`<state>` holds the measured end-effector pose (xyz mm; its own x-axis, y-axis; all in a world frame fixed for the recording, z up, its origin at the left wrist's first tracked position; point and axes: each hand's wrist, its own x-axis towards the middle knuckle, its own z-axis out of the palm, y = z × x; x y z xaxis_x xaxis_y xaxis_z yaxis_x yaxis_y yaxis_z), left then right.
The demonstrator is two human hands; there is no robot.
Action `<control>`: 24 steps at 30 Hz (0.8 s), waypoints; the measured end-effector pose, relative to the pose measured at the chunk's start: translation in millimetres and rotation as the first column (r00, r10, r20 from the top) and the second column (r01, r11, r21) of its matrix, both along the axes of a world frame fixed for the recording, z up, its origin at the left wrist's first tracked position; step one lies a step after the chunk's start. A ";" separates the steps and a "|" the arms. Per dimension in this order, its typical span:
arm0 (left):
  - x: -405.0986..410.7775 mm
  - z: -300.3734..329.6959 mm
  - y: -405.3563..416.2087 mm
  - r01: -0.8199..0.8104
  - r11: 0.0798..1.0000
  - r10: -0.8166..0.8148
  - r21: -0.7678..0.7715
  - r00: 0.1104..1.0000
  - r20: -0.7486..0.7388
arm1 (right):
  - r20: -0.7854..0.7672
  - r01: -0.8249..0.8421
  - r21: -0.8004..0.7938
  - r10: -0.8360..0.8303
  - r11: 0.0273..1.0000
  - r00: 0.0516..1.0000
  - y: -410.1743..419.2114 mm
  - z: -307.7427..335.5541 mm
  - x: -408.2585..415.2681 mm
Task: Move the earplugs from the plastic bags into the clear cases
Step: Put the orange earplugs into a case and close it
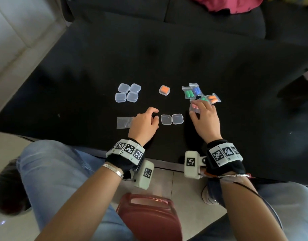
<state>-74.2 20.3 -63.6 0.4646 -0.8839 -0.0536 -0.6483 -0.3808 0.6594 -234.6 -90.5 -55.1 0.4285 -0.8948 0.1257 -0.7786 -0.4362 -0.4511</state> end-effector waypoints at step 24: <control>-49.5 13.2 18.8 -0.033 0.936 -0.164 -0.350 0.841 -0.516 | 0.379 -0.110 -0.024 0.111 0.994 0.919 80.7 13.7 -25.0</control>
